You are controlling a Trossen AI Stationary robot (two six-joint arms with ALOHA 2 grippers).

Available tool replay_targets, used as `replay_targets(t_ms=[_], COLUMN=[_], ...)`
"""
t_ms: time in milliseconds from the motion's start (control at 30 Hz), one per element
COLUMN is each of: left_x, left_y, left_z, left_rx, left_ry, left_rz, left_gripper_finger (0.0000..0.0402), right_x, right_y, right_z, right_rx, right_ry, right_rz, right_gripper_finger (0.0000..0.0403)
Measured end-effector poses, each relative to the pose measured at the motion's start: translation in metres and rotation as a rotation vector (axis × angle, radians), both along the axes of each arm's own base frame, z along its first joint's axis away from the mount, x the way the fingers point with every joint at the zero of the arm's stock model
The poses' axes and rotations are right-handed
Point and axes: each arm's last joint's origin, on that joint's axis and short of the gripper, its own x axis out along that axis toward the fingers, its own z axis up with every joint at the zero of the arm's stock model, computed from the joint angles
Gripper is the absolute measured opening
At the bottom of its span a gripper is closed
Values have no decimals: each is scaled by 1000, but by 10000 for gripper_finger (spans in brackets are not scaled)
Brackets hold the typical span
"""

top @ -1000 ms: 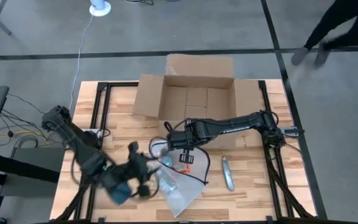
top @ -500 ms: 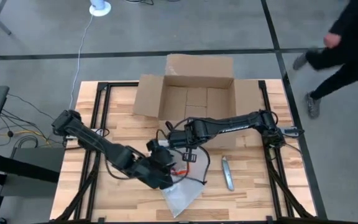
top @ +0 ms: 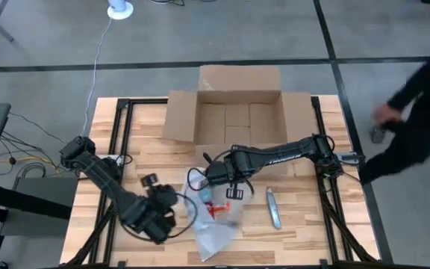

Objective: Unpack boxes
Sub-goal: Close the transparent zip bag

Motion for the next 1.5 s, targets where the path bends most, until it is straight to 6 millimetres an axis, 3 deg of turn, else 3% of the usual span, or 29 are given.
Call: replay_targets(t_ms=[233,567,700,867,1067,1200,1300,1500], left_x=[-8,5,3,1,-3,-5,-6,-7], left_y=[6,-25,-26,-29,-33,-36,-41,-52], left_z=[13,18,17,18,18,18,19,22], left_rx=[12,-125,-132,-144,-144,-159,-177,-233], left_ry=[-81,-229,-239,-255,-268,-280,-302,-356], left_rz=[26,-224,-197,-190,-197,-191,-204,-234], left_gripper_finger=[122,122,122,122,122,122,122,122], right_x=[0,15,23,30,10,-8,-21,-48], right_y=[31,49,54,45,33,40,56,111], right_z=[0,5,9,17,52,55,47,28], right_rx=[85,208,306,345,307,246,205,167], right_ry=[-74,-253,-329,-377,-277,-166,-73,-6], right_rz=[29,41,92,167,240,215,206,235], right_gripper_finger=[0,8,48,120,173,179,176,166])
